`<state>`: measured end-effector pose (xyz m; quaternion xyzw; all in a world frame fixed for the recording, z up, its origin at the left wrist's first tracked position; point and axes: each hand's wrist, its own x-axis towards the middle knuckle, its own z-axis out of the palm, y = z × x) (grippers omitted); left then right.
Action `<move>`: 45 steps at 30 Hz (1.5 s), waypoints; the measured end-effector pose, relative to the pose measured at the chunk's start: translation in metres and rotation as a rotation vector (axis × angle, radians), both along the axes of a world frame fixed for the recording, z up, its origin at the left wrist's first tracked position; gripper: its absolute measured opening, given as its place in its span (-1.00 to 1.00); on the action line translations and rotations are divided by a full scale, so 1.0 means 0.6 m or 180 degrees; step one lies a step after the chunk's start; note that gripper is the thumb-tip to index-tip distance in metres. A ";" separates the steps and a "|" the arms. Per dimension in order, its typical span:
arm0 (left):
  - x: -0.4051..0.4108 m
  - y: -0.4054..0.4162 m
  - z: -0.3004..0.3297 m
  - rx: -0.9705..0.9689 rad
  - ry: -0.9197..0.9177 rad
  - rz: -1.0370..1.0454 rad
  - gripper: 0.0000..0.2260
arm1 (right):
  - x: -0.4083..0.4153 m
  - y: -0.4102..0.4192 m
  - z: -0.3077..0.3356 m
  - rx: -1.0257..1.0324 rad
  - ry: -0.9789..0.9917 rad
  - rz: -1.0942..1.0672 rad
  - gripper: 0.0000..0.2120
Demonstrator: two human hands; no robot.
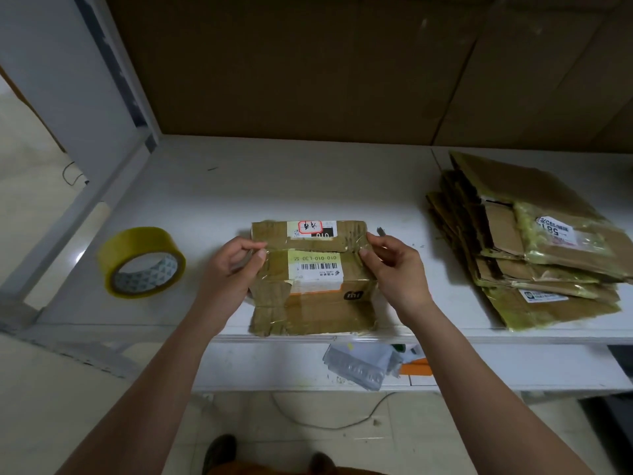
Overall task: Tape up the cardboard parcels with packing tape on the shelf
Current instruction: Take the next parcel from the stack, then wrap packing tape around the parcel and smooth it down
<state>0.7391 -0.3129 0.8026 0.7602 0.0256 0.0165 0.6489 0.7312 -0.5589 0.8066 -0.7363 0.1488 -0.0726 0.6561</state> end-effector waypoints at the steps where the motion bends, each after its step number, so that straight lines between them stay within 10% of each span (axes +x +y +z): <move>1: 0.000 0.001 -0.001 -0.0010 -0.0002 -0.0011 -0.90 | -0.001 0.000 -0.001 -0.0125 -0.0019 -0.0015 -0.74; 31: 0.021 -0.002 -0.018 -0.0389 -0.0093 -0.0260 -0.87 | -0.003 -0.002 -0.008 -0.0656 -0.0214 -0.0247 -0.86; 41: 0.031 0.019 0.007 0.1376 -0.0983 -0.0667 -0.81 | -0.011 0.002 0.036 -0.3014 0.0216 -0.0098 -0.64; 45: 0.032 0.034 0.047 0.1499 -0.1137 -0.0659 -0.64 | -0.012 -0.009 0.050 -0.2580 0.0024 -0.0034 -0.63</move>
